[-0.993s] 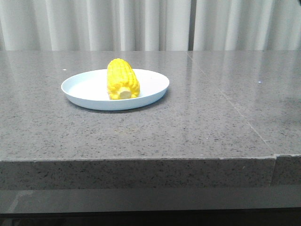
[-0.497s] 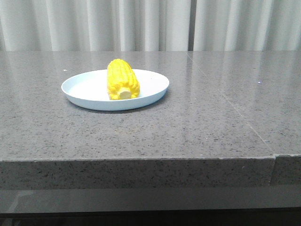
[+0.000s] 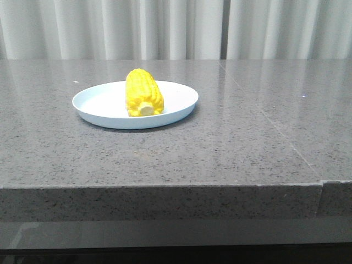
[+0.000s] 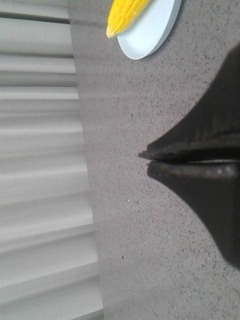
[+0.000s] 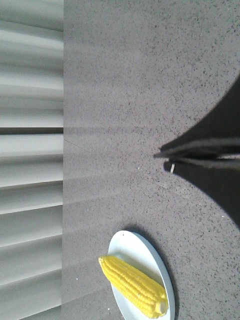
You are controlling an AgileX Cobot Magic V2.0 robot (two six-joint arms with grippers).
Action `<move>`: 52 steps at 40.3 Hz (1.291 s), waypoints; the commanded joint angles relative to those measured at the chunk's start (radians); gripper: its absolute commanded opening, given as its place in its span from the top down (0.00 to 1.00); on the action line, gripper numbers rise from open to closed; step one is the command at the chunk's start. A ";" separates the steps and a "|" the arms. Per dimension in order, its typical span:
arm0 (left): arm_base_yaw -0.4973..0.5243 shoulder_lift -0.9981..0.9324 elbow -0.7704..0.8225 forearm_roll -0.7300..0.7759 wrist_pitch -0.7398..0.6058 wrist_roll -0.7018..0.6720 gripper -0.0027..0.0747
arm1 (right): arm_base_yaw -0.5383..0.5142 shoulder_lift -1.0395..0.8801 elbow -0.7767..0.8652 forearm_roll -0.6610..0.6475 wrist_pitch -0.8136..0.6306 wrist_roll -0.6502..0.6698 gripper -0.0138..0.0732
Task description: Place corn on plate with both arms
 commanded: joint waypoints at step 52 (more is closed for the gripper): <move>0.000 -0.049 0.342 -0.082 -0.423 0.000 0.99 | -0.005 0.007 -0.025 -0.015 -0.080 -0.009 0.93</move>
